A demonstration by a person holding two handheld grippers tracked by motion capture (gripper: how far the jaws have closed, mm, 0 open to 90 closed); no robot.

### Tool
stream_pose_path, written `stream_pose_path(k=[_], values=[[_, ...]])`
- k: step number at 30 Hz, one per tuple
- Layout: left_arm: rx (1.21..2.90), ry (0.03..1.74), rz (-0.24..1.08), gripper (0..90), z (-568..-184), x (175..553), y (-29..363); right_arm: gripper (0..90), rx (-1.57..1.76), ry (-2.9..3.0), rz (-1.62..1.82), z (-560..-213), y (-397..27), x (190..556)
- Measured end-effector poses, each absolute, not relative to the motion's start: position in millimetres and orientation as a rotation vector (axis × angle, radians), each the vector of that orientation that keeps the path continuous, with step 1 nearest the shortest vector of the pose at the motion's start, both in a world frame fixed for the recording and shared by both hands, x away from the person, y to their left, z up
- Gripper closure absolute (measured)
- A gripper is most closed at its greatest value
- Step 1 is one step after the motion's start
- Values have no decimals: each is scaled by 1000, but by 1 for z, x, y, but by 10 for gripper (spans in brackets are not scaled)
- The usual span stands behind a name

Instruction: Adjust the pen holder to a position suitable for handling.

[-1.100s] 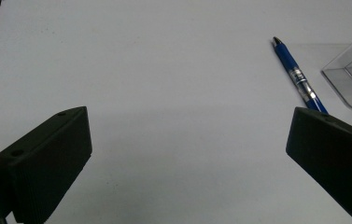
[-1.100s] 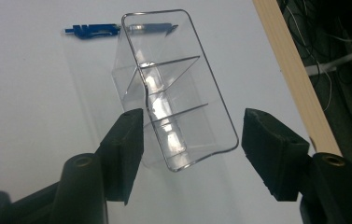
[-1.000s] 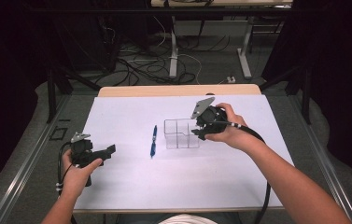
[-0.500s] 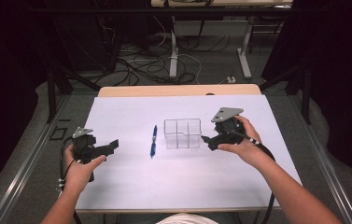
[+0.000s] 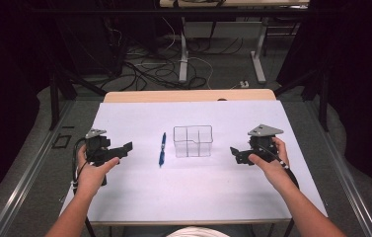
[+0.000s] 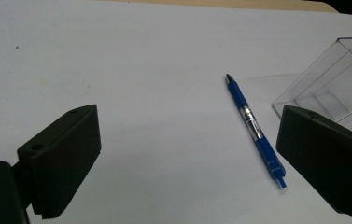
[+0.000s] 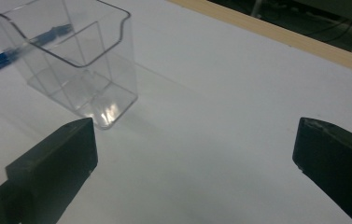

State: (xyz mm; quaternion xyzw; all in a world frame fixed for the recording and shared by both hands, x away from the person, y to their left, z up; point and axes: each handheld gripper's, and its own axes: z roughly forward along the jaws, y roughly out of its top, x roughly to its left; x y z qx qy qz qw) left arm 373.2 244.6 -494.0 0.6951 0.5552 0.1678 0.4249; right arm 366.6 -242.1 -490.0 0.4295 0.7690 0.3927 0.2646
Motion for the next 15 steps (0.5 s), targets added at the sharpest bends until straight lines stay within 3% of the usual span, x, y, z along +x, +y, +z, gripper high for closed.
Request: stream_pose_path(k=[15], values=[[1754, 1342, 385, 152, -478, 395, 212, 0, 1390, 1898, 1111, -502, -279, 369]])
